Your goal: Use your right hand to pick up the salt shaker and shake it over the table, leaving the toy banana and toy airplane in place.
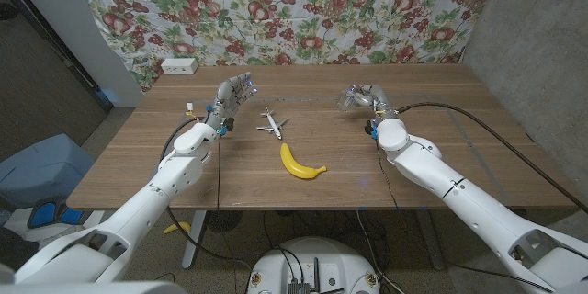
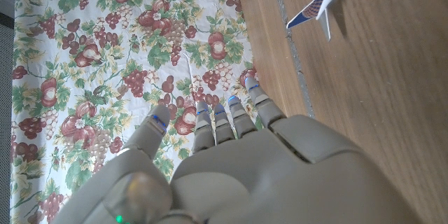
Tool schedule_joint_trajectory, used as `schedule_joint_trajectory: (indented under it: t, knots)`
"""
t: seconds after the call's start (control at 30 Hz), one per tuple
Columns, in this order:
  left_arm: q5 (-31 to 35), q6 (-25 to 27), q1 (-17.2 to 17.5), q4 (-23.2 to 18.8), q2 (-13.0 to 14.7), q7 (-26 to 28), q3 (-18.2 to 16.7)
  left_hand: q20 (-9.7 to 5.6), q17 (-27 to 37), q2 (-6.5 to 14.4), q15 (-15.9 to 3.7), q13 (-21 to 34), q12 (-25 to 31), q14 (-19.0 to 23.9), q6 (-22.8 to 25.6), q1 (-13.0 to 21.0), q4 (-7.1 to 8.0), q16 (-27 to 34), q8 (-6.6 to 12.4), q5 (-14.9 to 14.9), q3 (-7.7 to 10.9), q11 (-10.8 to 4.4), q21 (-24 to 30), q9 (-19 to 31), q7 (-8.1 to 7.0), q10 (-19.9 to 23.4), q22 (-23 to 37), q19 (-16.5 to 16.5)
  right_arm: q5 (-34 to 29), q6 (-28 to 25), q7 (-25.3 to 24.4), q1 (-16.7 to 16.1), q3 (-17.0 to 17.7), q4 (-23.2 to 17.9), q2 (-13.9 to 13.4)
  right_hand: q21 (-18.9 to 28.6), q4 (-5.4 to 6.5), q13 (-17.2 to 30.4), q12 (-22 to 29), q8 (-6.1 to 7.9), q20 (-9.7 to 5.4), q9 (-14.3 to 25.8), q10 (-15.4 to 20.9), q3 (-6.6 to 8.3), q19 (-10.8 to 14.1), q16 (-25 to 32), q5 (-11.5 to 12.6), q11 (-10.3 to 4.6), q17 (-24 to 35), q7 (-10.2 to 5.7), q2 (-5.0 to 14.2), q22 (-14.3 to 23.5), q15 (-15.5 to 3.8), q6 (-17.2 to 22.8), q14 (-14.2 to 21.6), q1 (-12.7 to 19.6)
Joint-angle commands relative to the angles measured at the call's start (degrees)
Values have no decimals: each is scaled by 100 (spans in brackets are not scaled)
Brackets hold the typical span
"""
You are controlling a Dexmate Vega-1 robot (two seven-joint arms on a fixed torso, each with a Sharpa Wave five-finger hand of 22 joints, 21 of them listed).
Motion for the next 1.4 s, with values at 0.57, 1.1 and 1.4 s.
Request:
schedule_joint_trajectory:
  t: [0.57, 1.1, 1.4]
  knots:
    - [-30, -95, -50, 181, -66, -95, -8, -11, 16, 336, 14, 10, 24, 30, 43, -59, 6, 3, -7, 24, 15, 12, -6, 17, -5, 40, 26, 66, -413, 1298, -1717, -313, 298, 787, 1066, 37, 23, 23, 10, 29, -541, 173, 658, 581, 21, -18, 12, -600, 5, -205, 713, 7, -229, 275, 43, 726]
    - [-63, -112, -87, 274, -101, -169, -4, -13, 15, 336, 22, 10, 24, 33, 42, -57, 4, 3, -9, 24, 15, 2, -6, 17, -2, 40, 26, 68, -409, 530, 80, -135, 40, 74, -60, 17, 15, 48, 0, 21, -594, 179, 635, 581, -21, -27, 13, -644, 7, -266, 701, 7, -240, 299, 26, 725]
    - [-59, -105, -95, 274, -87, -176, -8, -15, 17, 336, 24, 10, 25, 31, 56, -59, 9, 3, -4, 24, 14, -6, -8, 18, -4, 44, 26, 64, -165, -19, 1141, 156, -103, -171, -508, 12, 19, 44, -15, 14, -604, 173, 632, 575, -29, -42, 19, -630, 4, -280, 689, 8, -239, 318, 0, 718]
